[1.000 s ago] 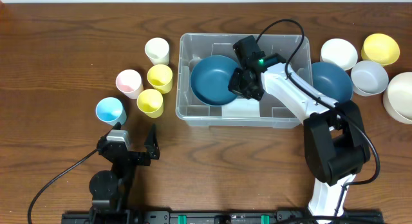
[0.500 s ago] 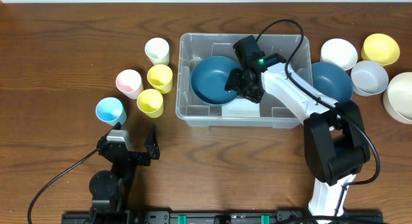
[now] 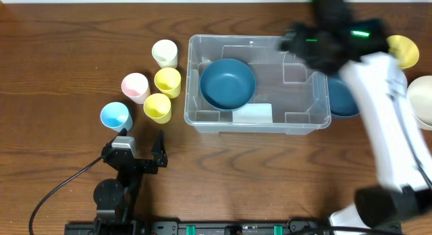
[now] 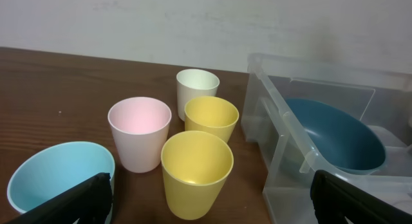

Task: Pack container
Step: 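Move the right gripper back to the second dark teal bowl, then grip the second teal bowl rim with the right gripper and lift, then stack the second teal bowl onto the first in the bin, release, then move the right gripper to the large cream bowl at right edge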

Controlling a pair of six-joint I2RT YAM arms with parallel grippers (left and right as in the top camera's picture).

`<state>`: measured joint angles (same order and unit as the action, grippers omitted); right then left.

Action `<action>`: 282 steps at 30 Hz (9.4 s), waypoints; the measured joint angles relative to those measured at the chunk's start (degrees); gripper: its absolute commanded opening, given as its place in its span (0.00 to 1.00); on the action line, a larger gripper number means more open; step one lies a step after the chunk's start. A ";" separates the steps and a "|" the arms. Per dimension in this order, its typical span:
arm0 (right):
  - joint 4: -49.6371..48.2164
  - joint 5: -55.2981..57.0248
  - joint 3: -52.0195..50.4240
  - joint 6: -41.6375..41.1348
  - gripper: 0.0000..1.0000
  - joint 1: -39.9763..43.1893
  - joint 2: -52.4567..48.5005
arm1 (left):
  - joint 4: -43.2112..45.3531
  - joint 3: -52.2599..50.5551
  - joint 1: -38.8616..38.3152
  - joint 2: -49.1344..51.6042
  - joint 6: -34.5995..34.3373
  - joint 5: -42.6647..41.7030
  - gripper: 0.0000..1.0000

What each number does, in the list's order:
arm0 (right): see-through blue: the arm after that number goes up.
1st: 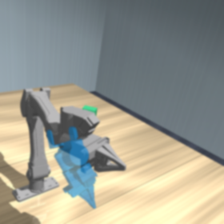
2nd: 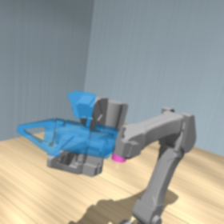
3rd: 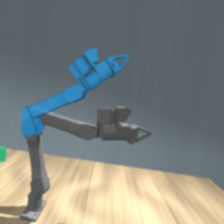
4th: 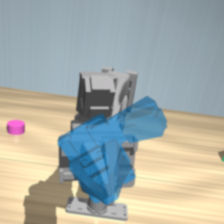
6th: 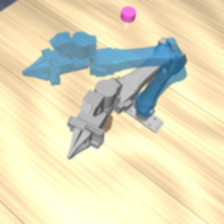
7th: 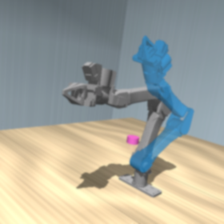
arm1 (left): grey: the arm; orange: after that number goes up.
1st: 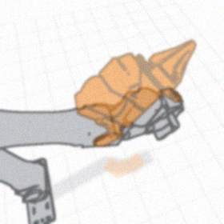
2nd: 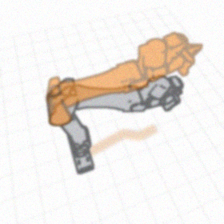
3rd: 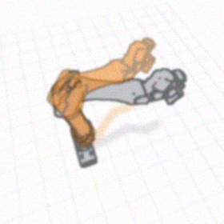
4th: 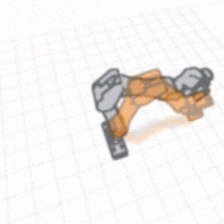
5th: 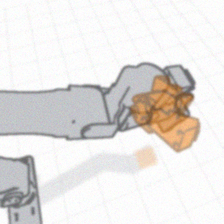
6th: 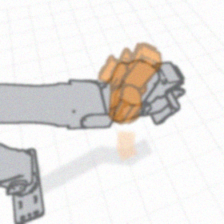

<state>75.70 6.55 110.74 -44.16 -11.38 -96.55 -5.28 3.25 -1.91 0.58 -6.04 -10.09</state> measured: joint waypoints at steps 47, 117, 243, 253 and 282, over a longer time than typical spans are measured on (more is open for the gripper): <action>-35.10 -1.97 -51.49 13.66 0.99 28.37 1.68 | -0.02 0.00 0.00 0.00 0.02 0.00 0.98; -15.91 -10.67 -4.50 9.31 0.01 -8.66 3.39 | -0.02 0.00 0.00 0.02 0.00 0.02 0.98; -12.41 -12.20 -5.49 5.11 0.30 -12.79 -23.74 | -0.02 0.00 0.00 0.00 0.00 0.02 0.98; -12.11 -12.55 -5.49 5.62 0.62 -12.76 -23.74 | -0.02 0.00 0.00 0.00 0.00 0.02 0.98; 17.38 5.92 13.94 10.56 0.99 35.30 -11.47 | -0.02 0.00 0.00 0.00 0.00 0.02 0.98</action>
<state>93.08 12.47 124.68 -33.61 23.92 -108.03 -5.30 3.25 -1.91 0.58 -6.04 -10.07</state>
